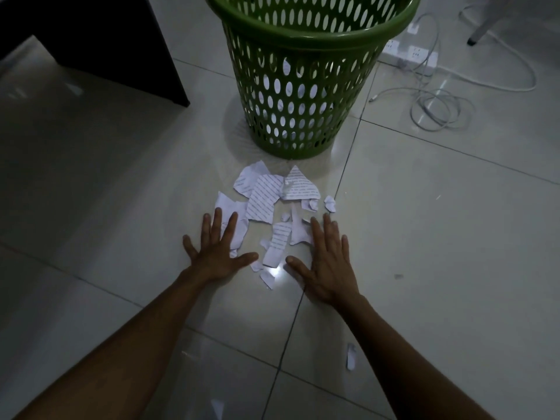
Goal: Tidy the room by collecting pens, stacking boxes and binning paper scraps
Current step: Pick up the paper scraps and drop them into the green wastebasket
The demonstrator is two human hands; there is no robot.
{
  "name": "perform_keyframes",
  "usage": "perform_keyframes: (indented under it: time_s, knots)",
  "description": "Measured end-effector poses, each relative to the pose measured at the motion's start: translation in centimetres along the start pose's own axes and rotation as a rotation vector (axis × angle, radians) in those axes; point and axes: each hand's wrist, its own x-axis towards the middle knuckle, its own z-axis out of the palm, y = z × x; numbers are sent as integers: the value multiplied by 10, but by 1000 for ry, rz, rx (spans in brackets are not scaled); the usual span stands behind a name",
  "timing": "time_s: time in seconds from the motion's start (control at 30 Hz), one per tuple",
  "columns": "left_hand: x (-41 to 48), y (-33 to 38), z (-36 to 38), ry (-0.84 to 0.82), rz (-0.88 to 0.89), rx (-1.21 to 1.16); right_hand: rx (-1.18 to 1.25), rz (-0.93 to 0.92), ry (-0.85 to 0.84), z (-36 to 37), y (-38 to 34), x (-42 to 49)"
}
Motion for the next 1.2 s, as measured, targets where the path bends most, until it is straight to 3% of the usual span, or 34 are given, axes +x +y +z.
perform_keyframes:
  time_s: [0.13, 0.23, 0.63, 0.8, 0.9, 1.0, 1.1, 1.13, 1.2]
  knots:
    - [-9, 5, -1, -5, 7, -15, -28, 209, 43, 11, 8, -78]
    - [-13, 7, -2, 3, 6, -25, -95, 261, 6, 28, 13, -124]
    - [-11, 7, 0, 21, 27, -38, -193, 335, 33, 44, 7, -129]
    - [-14, 6, 0, 11, 30, -61, -54, 426, 134, 45, -20, -85]
    - [-14, 5, 3, 43, 24, -67, 19, 327, 222, 31, -32, -32]
    - [-9, 6, 3, 58, 18, -51, 259, 231, 343, 3, -34, 18]
    - [-9, 6, 2, 43, 23, -52, 393, 240, 518, -31, -23, 23]
    - [-10, 5, 3, 37, 23, -55, 341, 251, 466, -41, -15, 14]
    - [-11, 4, 2, 32, 30, -67, 204, 243, 183, -56, 2, -12]
